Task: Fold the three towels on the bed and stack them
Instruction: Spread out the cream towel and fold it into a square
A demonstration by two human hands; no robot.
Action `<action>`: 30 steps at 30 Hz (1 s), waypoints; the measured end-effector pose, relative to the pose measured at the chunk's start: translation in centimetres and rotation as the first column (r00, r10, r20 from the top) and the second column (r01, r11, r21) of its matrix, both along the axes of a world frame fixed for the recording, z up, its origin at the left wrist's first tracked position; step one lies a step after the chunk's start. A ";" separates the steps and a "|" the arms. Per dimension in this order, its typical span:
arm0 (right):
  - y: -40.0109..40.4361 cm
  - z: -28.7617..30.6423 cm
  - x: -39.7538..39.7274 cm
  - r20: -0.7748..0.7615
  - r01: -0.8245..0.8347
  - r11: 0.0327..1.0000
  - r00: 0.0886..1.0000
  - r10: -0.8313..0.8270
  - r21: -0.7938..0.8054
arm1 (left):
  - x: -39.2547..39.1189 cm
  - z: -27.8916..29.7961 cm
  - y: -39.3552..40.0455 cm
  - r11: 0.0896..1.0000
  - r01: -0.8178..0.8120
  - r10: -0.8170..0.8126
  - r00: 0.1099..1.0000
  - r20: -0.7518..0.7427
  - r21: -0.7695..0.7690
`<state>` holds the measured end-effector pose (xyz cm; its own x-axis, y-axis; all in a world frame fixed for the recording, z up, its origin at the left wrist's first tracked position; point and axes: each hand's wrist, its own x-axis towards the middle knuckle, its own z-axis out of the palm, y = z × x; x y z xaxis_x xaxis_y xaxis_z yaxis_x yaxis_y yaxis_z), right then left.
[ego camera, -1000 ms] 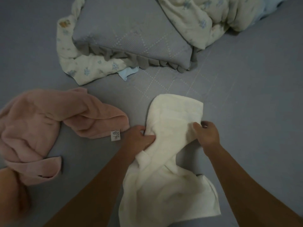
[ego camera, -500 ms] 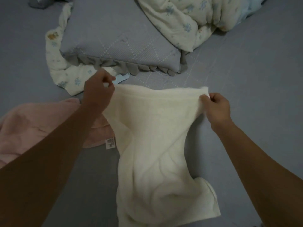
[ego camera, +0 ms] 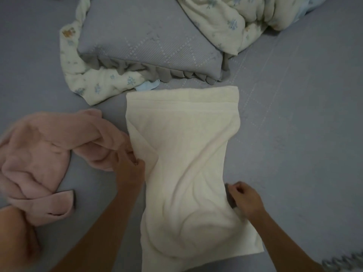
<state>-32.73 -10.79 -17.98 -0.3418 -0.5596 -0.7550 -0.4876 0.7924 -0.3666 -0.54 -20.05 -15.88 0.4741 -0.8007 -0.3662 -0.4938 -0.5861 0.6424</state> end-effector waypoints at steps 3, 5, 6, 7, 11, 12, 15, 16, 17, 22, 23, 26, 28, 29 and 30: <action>3.0 0.6 0.0 0.034 -0.116 0.993 0.993 0.116 0.017 | -1.0 0.1 4.8 0.990 -0.031 0.057 0.980 -0.190 0.135; 4.7 1.1 -0.3 0.054 -0.176 0.984 0.983 0.174 0.035 | -1.7 0.0 8.9 0.956 0.033 0.027 0.980 -0.199 0.291; 5.7 1.3 -0.7 0.069 -0.195 0.980 0.979 0.192 0.046 | -2.0 -0.1 11.3 0.941 0.039 0.027 0.982 -0.189 0.336; 6.7 1.5 -1.2 0.086 -0.218 0.974 0.973 0.212 0.060 | -2.1 -0.2 13.8 0.936 0.040 0.030 0.981 -0.192 0.351; 10.1 2.0 -4.0 0.208 -0.352 0.932 0.921 0.329 0.084 | -2.5 -0.3 22.5 0.894 -0.018 0.159 0.947 -0.279 0.448; 10.7 2.0 -4.7 0.247 -0.385 0.919 0.901 0.355 0.082 | -2.5 -0.1 24.0 0.890 -0.046 0.198 0.935 -0.294 0.454; 12.5 1.6 -7.0 0.274 -0.396 0.913 0.892 0.358 0.095 | -3.3 0.4 27.5 0.886 -0.093 0.236 0.934 -0.268 0.455; 13.3 1.5 -7.7 0.257 -0.373 0.922 0.905 0.338 0.101 | -3.7 0.6 28.9 0.887 -0.099 0.227 0.944 -0.239 0.452; 14.2 1.4 -8.5 0.241 -0.356 0.929 0.915 0.325 0.098 | -4.2 0.7 30.4 0.888 -0.113 0.225 0.952 -0.207 0.445; 17.6 1.9 -12.1 0.137 -0.204 0.979 0.970 0.203 -0.004 | -6.4 1.1 36.3 0.875 -0.290 0.352 0.931 -0.096 0.388; 18.2 2.1 -12.8 0.133 -0.085 0.995 0.987 0.091 -0.049 | -6.5 1.2 37.3 0.860 -0.360 0.414 0.907 -0.082 0.363; 19.6 2.4 -14.2 0.189 0.320 0.936 0.938 -0.291 -0.147 | -6.9 1.5 39.4 0.768 -0.547 0.622 0.761 -0.184 0.333; 20.6 2.6 -14.2 0.257 0.407 0.908 0.892 -0.371 -0.102 | -7.6 1.6 40.3 0.716 -0.557 0.696 0.616 -0.368 0.421; 21.2 2.6 -13.8 0.303 0.374 0.926 0.889 -0.343 -0.048 | -8.1 1.5 40.7 0.723 -0.493 0.687 0.591 -0.424 0.484; 21.9 2.6 -13.3 0.346 0.306 0.952 0.892 -0.291 0.010 | -8.5 1.3 41.2 0.734 -0.405 0.661 0.608 -0.440 0.545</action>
<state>-46.07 11.06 -15.40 -0.2250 -0.5064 -0.8325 -0.0701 0.8606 -0.5045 -9.06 21.18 -14.58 0.3624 -0.2184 -0.9061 0.3763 -0.8551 0.3566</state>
